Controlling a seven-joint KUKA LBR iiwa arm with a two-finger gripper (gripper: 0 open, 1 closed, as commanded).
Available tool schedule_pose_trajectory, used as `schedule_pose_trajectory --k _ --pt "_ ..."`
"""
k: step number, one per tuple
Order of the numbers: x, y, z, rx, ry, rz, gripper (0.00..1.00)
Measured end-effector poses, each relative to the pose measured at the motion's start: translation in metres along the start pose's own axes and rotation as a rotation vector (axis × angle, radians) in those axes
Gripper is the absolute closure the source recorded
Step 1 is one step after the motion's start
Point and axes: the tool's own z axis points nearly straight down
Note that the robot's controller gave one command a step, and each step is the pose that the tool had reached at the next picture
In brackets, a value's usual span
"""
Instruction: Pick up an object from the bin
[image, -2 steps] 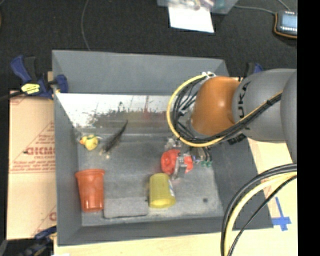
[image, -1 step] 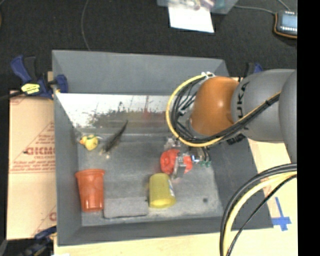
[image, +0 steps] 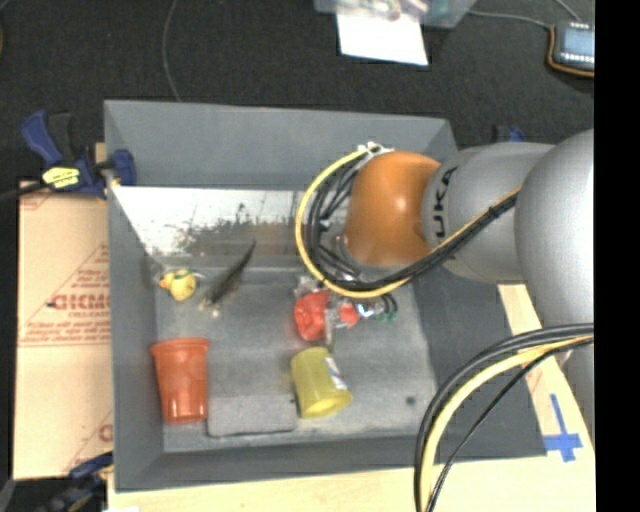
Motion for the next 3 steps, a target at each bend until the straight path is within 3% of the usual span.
schedule_pose_trajectory --k 1,2,3 --pt "0.031 -0.020 -0.016 0.001 -0.001 0.196 1.00" --pt "-0.001 -0.008 -0.001 0.002 -0.010 0.033 1.00" --pt "0.021 -0.010 -0.100 -0.001 -0.004 0.129 1.00"
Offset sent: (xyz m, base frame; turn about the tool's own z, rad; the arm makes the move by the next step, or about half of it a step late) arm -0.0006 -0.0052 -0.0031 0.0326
